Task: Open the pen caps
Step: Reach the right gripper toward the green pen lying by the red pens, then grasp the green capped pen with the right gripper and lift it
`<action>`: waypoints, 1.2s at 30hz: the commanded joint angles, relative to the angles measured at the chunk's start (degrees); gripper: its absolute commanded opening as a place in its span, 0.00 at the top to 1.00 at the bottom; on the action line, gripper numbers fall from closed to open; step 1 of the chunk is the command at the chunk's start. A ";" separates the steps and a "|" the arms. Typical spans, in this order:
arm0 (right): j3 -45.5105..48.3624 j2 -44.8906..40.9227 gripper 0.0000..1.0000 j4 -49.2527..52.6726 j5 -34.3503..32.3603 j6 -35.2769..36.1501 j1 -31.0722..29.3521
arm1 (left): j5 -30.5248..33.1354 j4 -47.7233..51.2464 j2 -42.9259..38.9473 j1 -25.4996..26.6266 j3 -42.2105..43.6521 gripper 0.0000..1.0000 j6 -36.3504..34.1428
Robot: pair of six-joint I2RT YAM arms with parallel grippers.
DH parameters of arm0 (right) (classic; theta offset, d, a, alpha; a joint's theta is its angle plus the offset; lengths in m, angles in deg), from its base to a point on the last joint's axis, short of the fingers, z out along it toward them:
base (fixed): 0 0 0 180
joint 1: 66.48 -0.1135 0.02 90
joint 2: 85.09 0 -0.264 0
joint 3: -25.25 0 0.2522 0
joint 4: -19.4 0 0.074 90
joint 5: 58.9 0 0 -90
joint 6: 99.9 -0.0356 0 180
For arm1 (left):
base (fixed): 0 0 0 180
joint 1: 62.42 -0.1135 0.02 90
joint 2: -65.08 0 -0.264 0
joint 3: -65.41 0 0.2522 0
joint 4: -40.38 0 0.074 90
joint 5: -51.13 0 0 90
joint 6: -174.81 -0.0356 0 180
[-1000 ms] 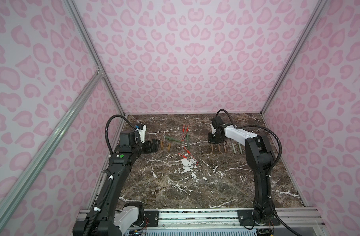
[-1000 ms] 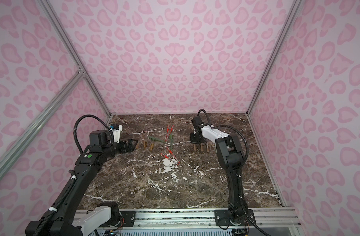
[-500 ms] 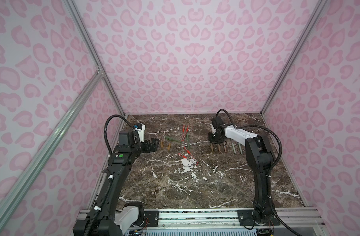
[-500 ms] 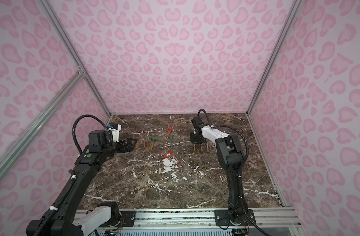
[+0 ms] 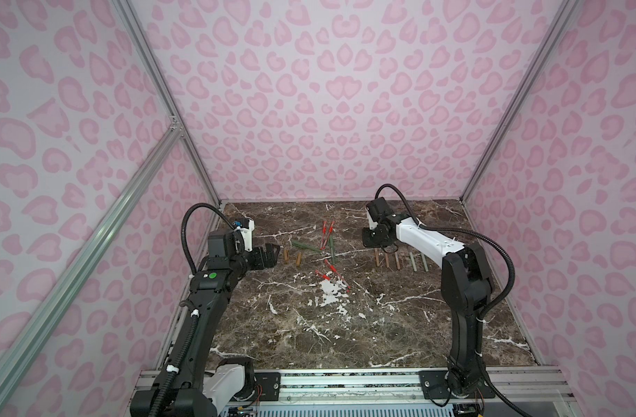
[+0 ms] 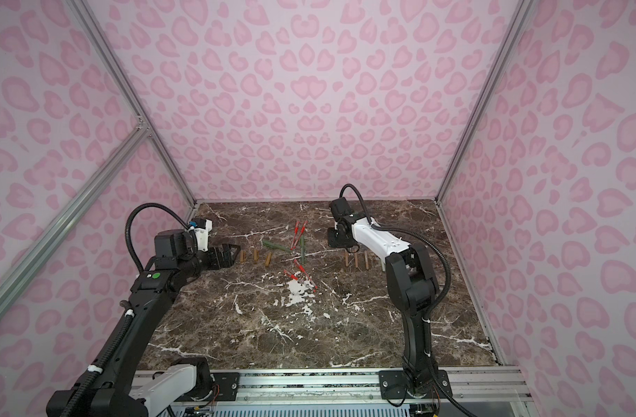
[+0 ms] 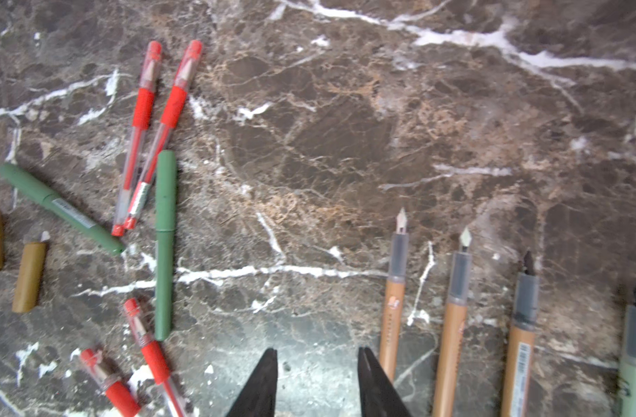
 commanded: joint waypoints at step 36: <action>-23.66 24.26 0.84 9.79 -1.21 -2.73 -10.06 | -1.36 -1.85 -0.07 -0.40 -0.23 0.02 0.42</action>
